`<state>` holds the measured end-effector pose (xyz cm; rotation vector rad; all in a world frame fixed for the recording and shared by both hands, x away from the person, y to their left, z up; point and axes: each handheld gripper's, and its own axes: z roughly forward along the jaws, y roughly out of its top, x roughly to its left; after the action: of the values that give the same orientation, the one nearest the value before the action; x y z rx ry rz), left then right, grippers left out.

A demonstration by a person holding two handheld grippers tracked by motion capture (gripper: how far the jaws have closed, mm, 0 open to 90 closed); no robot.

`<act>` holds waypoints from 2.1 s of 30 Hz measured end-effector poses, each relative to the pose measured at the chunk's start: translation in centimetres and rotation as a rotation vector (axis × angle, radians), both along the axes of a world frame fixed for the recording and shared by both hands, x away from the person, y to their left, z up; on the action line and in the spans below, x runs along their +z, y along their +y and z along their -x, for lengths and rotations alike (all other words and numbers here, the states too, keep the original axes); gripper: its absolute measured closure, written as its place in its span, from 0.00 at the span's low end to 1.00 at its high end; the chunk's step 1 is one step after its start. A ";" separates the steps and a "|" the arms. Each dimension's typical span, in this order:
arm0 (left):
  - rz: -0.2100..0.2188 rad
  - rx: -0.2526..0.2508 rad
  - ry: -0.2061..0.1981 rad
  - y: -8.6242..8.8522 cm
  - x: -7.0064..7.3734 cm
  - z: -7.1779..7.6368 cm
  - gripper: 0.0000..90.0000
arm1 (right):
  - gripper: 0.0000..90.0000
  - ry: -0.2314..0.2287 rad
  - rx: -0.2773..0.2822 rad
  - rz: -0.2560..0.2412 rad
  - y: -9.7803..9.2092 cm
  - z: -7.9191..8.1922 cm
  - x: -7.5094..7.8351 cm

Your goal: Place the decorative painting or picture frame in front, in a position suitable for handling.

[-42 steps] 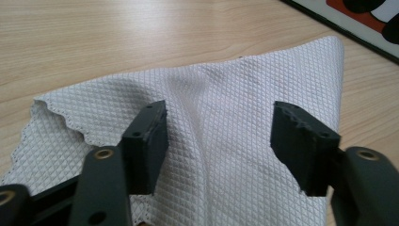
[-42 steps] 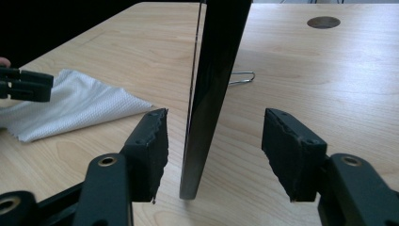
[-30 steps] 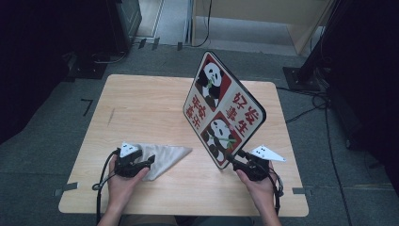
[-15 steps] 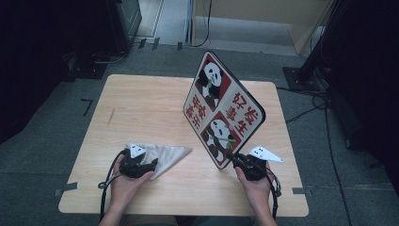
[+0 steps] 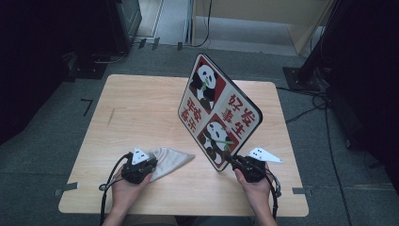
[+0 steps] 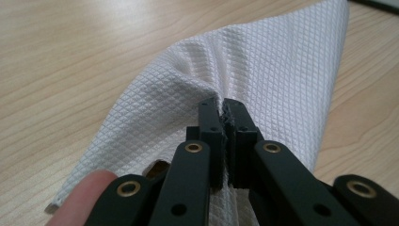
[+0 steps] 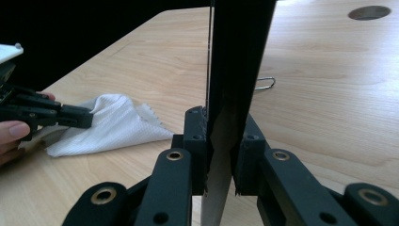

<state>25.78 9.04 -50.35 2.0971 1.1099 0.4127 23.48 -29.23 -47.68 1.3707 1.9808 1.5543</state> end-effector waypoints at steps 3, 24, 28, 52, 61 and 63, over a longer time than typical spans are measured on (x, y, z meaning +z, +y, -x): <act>0.037 0.020 0.016 0.2 0.3 0.0 0.74 | 0.88 -0.007 0.021 0.005 0.2 0.1 0.0; -0.040 -0.014 -0.018 -2.8 -0.2 -1.3 0.97 | 0.88 -0.009 0.048 0.003 0.3 0.2 -0.1; 0.051 0.018 -0.068 -3.1 0.9 -2.3 0.97 | 0.88 -0.009 0.049 0.002 0.3 0.2 -0.1; 0.158 0.214 -0.079 -6.2 0.9 -11.3 0.85 | 0.88 -0.016 0.057 0.002 0.2 0.2 -0.2; 0.158 0.029 -0.022 -6.8 0.1 -10.4 0.32 | 0.88 -0.012 0.059 0.007 0.2 0.1 -0.1; 0.115 0.016 0.010 -7.0 -0.3 -10.4 0.29 | 0.88 -0.011 0.059 0.006 0.2 0.1 -0.1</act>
<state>36.16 2.02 -50.63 1.9929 1.1308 0.3381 23.37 -29.04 -47.77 1.3098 2.0344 1.5765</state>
